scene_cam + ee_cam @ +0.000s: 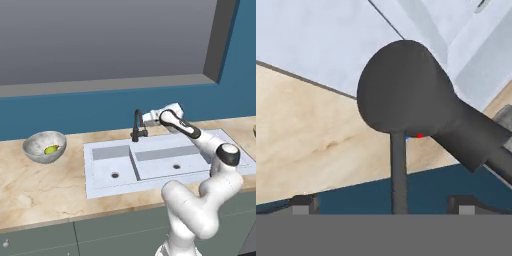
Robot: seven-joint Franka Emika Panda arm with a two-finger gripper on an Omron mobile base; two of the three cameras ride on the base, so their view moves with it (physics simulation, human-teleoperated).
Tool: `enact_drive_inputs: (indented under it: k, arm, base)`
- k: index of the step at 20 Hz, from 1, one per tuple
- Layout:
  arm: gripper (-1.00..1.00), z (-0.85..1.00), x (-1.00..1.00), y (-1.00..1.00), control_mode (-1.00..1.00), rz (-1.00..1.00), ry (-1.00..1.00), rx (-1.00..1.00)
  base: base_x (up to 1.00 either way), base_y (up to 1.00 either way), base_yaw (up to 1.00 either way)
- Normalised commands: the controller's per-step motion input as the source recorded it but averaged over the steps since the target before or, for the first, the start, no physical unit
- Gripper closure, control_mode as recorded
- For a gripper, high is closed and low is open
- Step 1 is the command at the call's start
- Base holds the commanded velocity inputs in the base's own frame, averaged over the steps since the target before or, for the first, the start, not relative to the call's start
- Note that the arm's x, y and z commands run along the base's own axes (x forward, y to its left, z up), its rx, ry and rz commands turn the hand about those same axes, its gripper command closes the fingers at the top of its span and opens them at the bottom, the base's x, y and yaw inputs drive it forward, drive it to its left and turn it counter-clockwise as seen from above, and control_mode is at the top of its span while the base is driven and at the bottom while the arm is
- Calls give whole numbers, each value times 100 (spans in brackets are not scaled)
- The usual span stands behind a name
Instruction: Pick the pears from the sink and place them in one bowl. Place the sweet potato in the other bowl. Then turn off the sink faucet.
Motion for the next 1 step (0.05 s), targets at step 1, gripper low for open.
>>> enact_drive_inputs:
  k: [1]
  arm:
    - [-100,0,0,6,-100,0,-7,0]
  base:
    - [0,0,0]
